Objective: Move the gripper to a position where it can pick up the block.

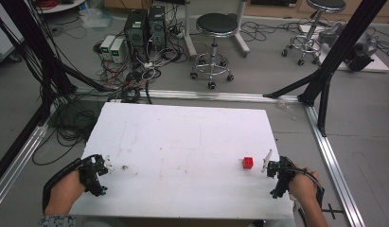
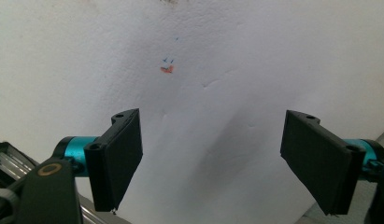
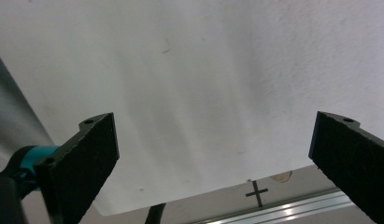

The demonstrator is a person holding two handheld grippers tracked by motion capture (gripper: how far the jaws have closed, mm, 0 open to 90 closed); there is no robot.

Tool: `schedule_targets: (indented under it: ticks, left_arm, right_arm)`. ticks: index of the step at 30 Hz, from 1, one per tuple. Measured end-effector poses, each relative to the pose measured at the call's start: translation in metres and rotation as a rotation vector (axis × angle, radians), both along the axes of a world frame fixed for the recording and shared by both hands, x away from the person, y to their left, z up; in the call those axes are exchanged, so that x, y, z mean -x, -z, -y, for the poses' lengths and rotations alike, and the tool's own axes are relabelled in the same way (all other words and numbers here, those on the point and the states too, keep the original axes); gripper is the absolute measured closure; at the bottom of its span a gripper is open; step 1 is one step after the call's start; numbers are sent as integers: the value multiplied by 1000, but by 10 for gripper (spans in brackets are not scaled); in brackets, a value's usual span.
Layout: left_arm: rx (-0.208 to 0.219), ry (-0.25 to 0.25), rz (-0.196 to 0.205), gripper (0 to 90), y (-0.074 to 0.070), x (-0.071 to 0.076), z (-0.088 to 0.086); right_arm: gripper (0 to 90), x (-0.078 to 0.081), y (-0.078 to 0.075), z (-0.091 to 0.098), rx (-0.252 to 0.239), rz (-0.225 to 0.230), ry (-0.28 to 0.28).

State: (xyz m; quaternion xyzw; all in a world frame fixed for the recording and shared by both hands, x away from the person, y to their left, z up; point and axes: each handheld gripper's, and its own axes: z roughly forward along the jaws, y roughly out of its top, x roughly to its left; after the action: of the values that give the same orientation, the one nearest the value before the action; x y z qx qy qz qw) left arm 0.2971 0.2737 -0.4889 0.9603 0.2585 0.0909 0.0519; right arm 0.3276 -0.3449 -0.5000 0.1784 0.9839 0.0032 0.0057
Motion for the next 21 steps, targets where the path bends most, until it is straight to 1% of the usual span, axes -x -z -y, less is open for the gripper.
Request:
schedule_targets:
  ticks: [1,2,5,6,7,8,9,11,12,13,14,15,16,19,20,21]
  left_arm:
    - [0,0,0,212,0,0,0]
    - [1,0,0,212,0,0,0]
    - [0,1,2,212,-1,0,0]
    - [-1,1,-1,212,-1,0,0]
    - [-2,4,4,212,-1,0,0]
    - [-2,3,5,212,-1,-1,1]
    - [1,0,6,212,-1,0,1]
    - [-2,3,3,212,0,-1,1]
    - [-1,3,4,212,0,-1,2]
    - [-2,4,4,212,0,-1,2]
    - [-2,3,0,212,0,-1,2]
    - [-2,3,0,212,0,-1,2]
    - [-2,3,2,212,0,-1,2]
    - [-3,4,0,213,0,-1,2]
    - [-3,4,5,213,0,-1,2]
    - [-3,3,5,213,-1,-1,2]
  right_arm:
    - [7,0,0,0,0,0,0]
    - [7,-5,-1,3,-5,7,-10]
    - [7,-10,-3,5,1,14,-24]
    - [7,-15,-5,6,6,22,-57]
    - [7,-15,-5,6,6,22,-57]
    - [7,-17,-7,6,11,28,-72]
    - [8,-20,-8,6,17,35,-85]
    - [7,-25,-10,6,20,39,-92]
    - [7,-31,-12,6,28,46,-108]
    - [7,-31,-12,6,28,46,-108]
    - [7,-36,-14,6,41,49,-135]
    - [7,-36,-14,6,41,49,-135]
    - [8,-39,-16,6,48,50,-153]
    - [7,-46,-20,4,49,52,-163]
    - [7,-51,-24,3,54,67,-175]
    - [7,-51,-24,3,54,67,-175]
